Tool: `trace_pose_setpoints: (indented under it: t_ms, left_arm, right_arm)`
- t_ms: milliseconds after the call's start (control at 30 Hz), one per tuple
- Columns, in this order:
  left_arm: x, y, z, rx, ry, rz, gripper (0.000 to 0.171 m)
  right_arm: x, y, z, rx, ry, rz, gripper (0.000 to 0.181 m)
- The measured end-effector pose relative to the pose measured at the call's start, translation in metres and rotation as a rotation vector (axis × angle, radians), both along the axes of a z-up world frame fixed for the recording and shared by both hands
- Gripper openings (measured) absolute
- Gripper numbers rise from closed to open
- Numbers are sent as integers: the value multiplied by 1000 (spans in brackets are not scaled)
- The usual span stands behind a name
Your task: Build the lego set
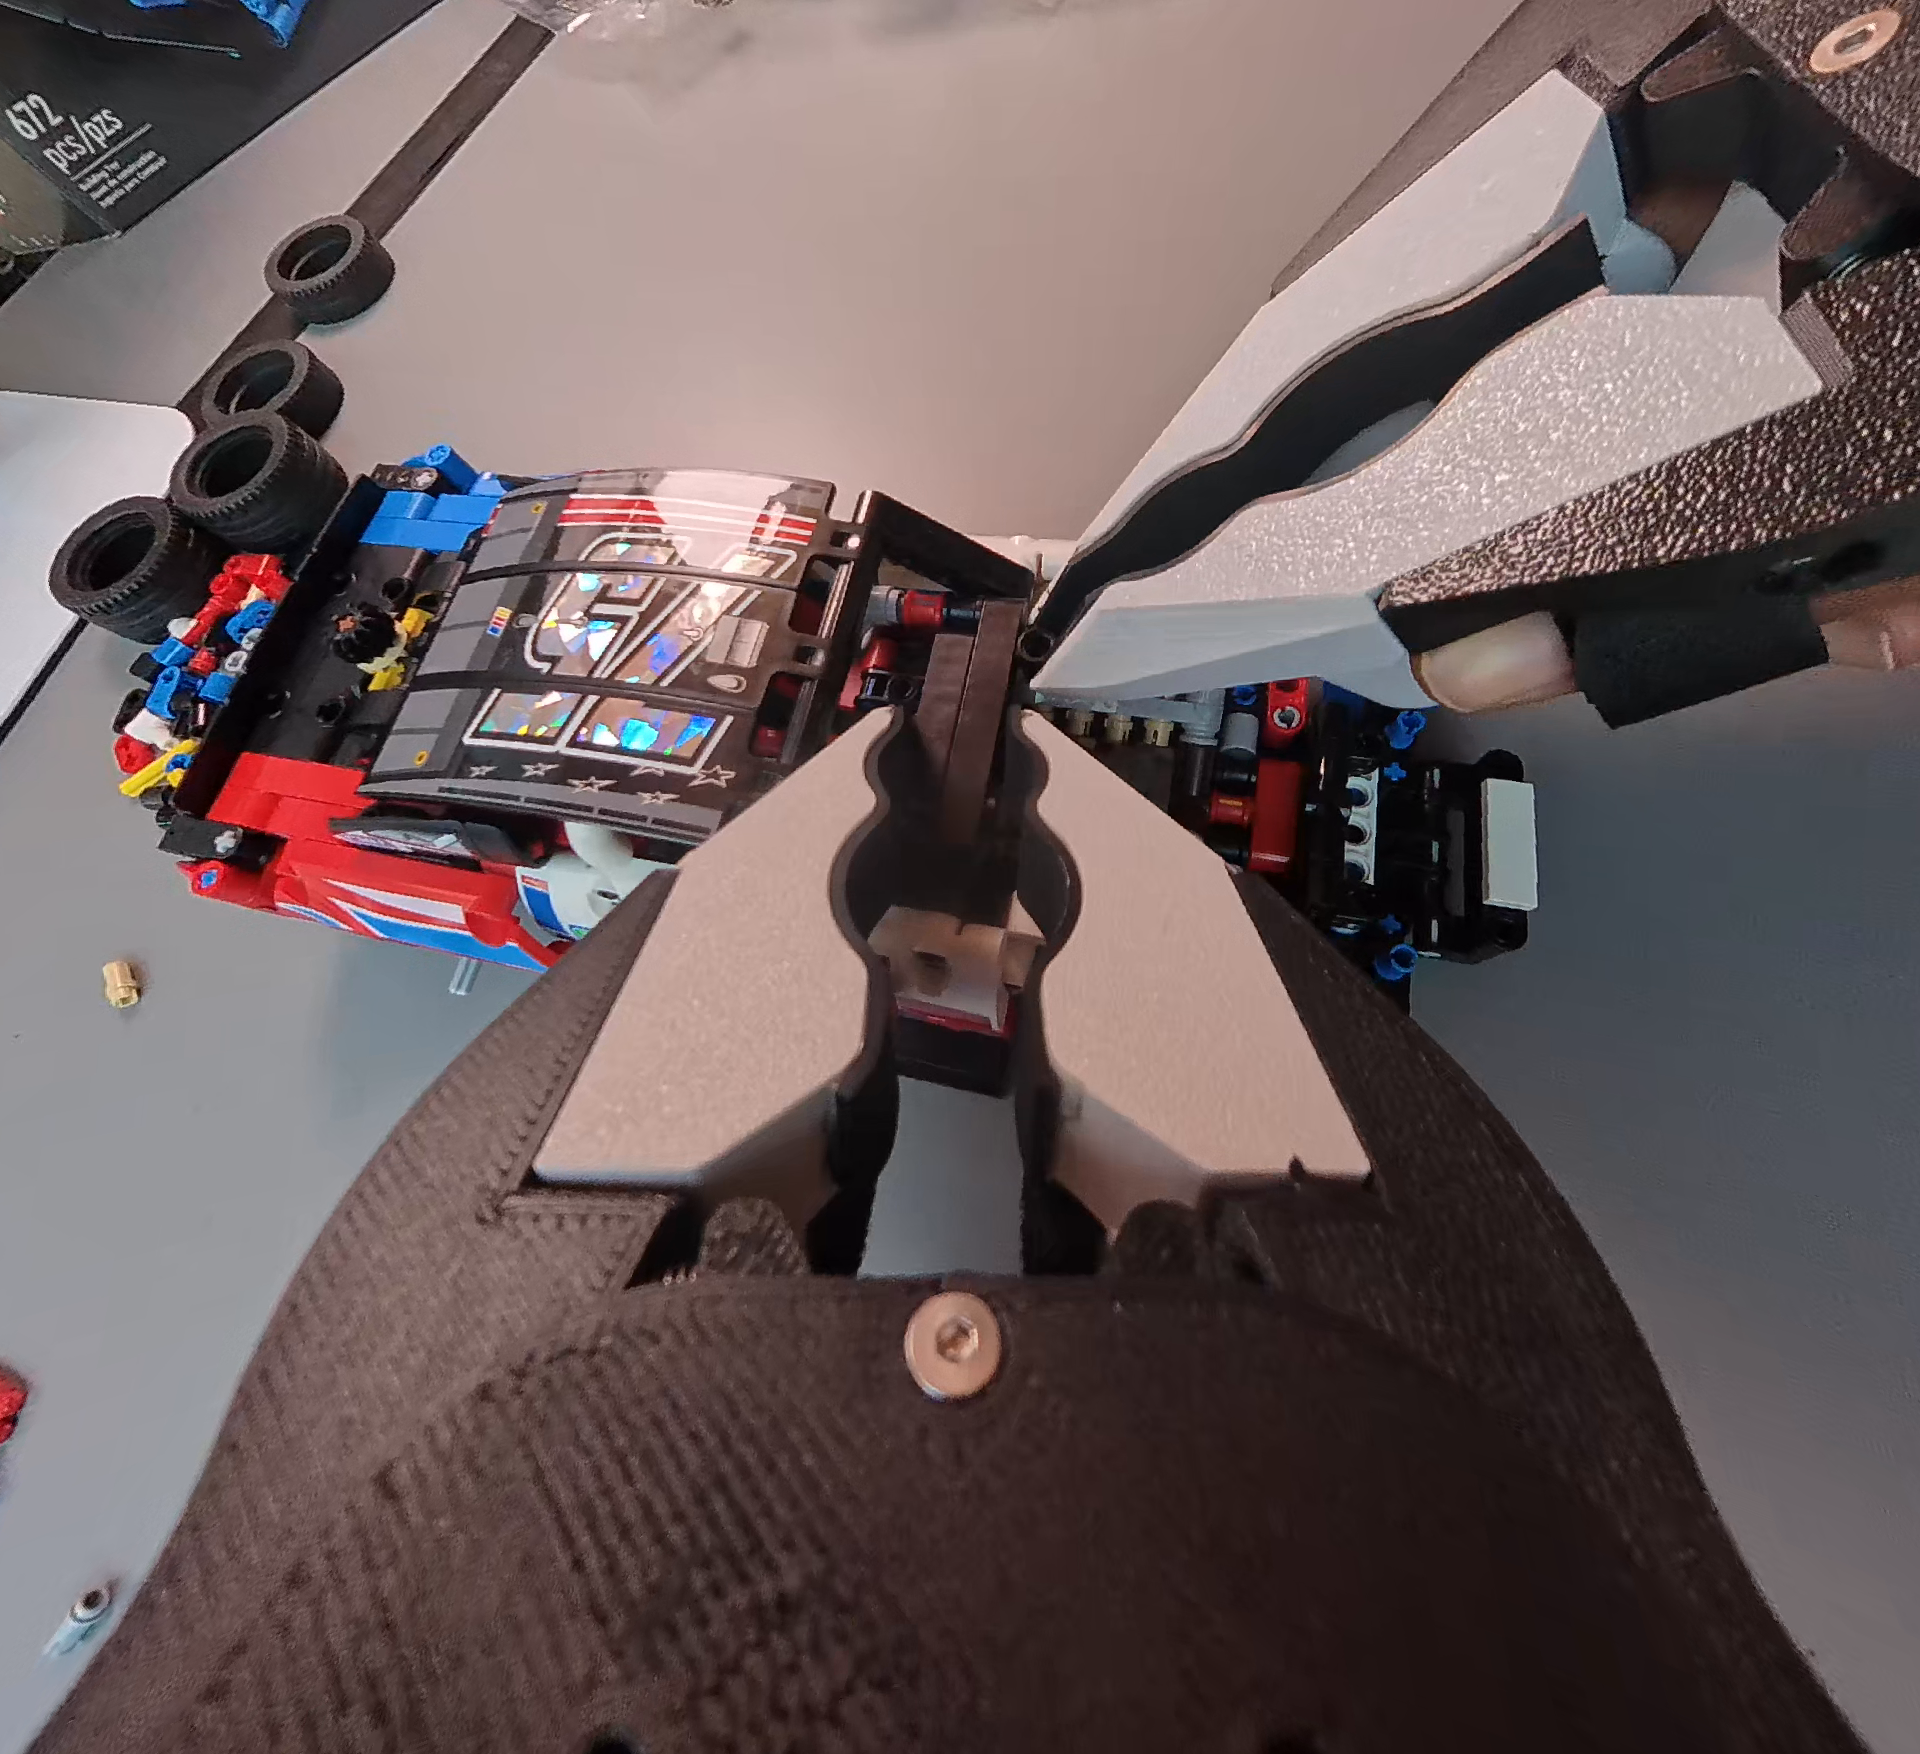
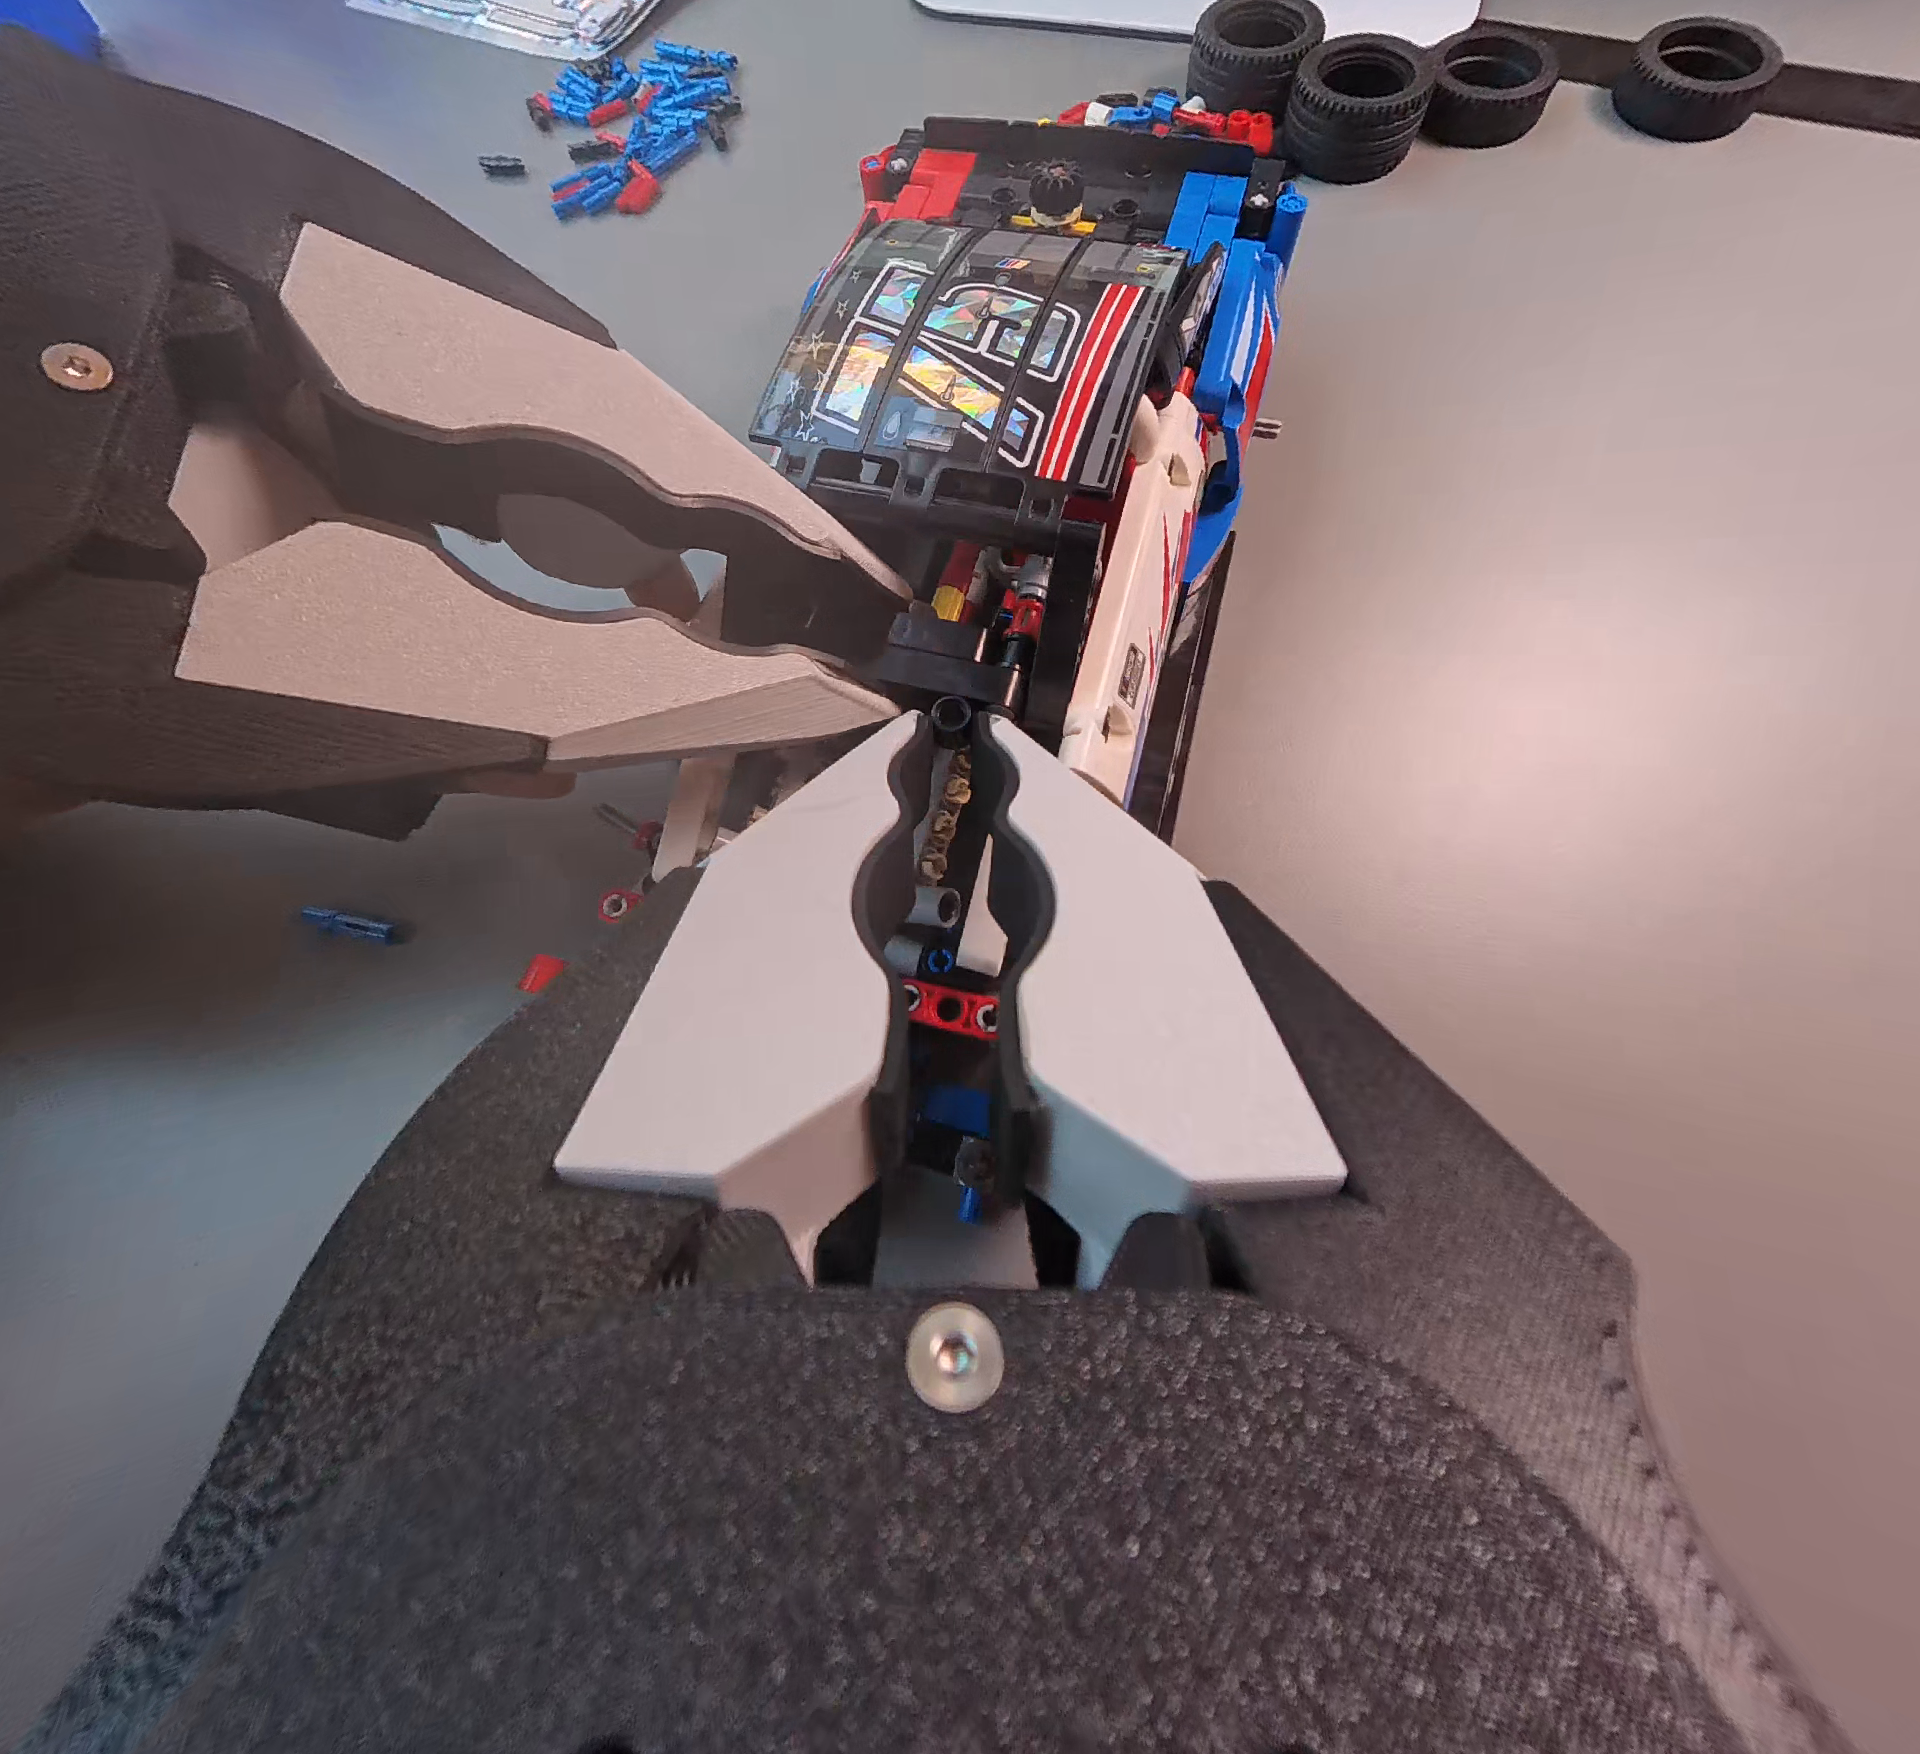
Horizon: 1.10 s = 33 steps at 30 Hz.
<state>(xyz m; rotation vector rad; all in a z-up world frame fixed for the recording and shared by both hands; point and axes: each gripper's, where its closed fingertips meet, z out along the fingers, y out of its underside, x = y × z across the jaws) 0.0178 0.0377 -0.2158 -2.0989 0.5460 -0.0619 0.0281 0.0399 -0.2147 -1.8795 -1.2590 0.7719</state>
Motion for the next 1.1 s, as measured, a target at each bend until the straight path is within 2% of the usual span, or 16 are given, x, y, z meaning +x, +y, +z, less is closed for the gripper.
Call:
trace_pose_setpoints:
  t_ms: [133, 233, 300, 367, 467, 567, 667, 833, 933, 1000, 1067, 1100]
  left_arm:
    - [0, 0, 0, 1, 0, -5, 17]
    - [0, -1, 0, -3, -3, -15, 16]
    - [0, -1, 0, -3, 2, -21, 17]
    - [0, -2, 0, -6, 5, -31, 16]
    - [-1, -1, 0, 0, 18, -49, 16]
    - [-2, -2, 0, 4, 26, -70, 16]
    - [-4, -2, 0, 12, 30, -93, 16]
    - [-6, -2, 0, 18, 22, -103, 17]
    - [-8, -4, 1, 13, 20, -128, 17]
    - [-8, -7, 9, 28, 2, -157, 18]
    - [-2, -12, 28, 78, -61, -217, 17]
    - [3, -15, 37, 93, -114, -248, 17]
  right_arm:
    - [0, 0, 0, -11, 18, -4, 4]
    - [2, -2, 4, 21, 23, 64, 5]
    - [9, 1, 30, 67, 110, 142, 10]
    - [27, 6, 45, 72, 105, 240, 8]
    - [56, 9, 27, 59, -84, 414, 12]
    - [68, 29, -5, 178, -234, 499, 13]
    - [62, 29, -22, 112, -262, 573, 16]
    - [52, 32, -46, 152, -416, 690, 19]
    - [51, 31, -47, 101, -447, 715, 3]
    - [52, 32, -47, 100, -440, 728, 3]
    - [48, 30, -36, 148, -357, 740, 3]
    - [45, 21, -22, 160, -275, 761, 3]
